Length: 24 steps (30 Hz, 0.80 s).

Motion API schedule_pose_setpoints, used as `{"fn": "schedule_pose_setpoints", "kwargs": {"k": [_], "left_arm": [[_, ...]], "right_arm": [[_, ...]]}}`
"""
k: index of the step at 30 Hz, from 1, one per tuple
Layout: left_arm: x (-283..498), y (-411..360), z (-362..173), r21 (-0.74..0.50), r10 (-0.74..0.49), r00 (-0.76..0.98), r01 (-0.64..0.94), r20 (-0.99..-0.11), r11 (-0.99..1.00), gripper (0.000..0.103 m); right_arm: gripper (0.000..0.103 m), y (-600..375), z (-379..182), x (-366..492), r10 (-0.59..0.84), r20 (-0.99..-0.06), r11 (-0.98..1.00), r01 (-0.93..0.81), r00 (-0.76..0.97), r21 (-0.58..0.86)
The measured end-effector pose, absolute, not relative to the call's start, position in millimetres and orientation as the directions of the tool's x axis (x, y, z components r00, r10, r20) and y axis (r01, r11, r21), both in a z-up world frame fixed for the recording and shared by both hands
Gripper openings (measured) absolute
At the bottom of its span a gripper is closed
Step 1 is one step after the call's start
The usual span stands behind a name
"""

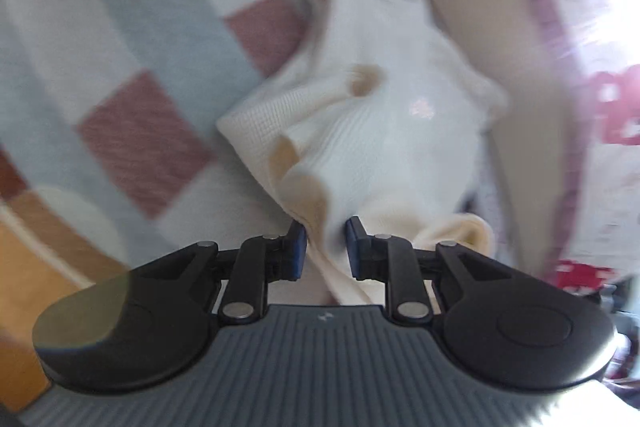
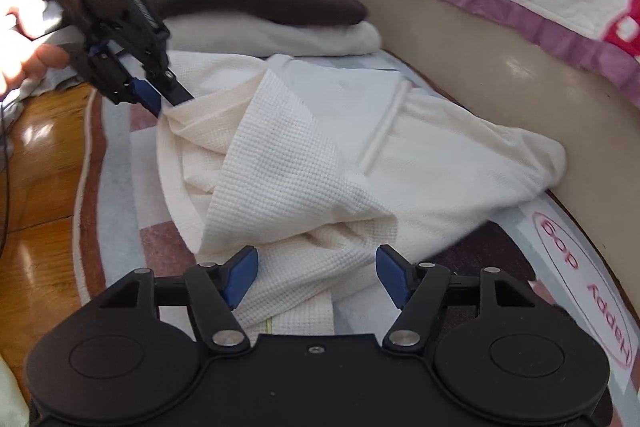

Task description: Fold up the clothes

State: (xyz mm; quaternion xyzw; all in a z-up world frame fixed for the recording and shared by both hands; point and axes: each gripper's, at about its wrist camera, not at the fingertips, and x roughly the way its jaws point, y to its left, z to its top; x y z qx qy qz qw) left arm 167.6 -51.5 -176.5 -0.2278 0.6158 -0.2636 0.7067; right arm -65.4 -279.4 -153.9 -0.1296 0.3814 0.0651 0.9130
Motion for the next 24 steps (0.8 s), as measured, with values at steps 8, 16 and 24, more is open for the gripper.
{"fn": "schedule_pose_setpoints", "kwargs": {"k": [8, 16, 24], "left_arm": [[159, -71, -154, -0.625, -0.654, 0.133, 0.204, -0.745, 0.753, 0.020], [213, -112, -123, -0.701, -0.748, 0.135, 0.275, -0.650, 0.658, 0.019], [193, -139, -80, -0.201, -0.606, 0.565, 0.617, -0.561, 0.761, 0.066]], "right_arm": [[0.072, -250, -158, -49, -0.065, -0.639, 0.770, -0.369, 0.767, -0.521], [0.019, -296, -135, -14, 0.110, -0.671, 0.946, -0.284, 0.733, -0.155], [0.022, -426, -155, 5, 0.179, -0.730, 0.856, 0.262, 0.660, 0.446]]}}
